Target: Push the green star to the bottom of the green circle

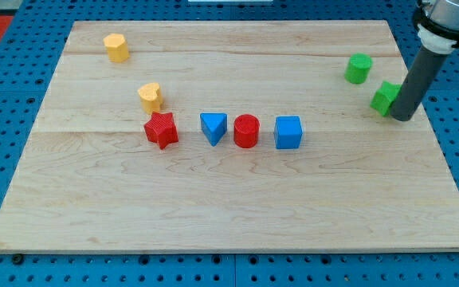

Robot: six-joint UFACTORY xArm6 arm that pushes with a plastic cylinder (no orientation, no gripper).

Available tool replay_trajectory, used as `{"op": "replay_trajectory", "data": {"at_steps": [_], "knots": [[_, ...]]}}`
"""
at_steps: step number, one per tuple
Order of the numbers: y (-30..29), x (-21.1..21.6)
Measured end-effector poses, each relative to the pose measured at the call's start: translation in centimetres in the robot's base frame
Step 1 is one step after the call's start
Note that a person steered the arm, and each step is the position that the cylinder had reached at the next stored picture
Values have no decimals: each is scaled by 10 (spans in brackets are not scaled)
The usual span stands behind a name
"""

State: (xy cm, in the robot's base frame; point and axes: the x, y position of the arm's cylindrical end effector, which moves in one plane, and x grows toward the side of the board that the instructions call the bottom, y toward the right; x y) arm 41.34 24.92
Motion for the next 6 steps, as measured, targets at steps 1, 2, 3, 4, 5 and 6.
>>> {"op": "replay_trajectory", "data": {"at_steps": [1,2,3,4,5,6], "knots": [[18,6],[31,-10],[36,-35],[28,-41],[13,-31],[-6,-22]]}}
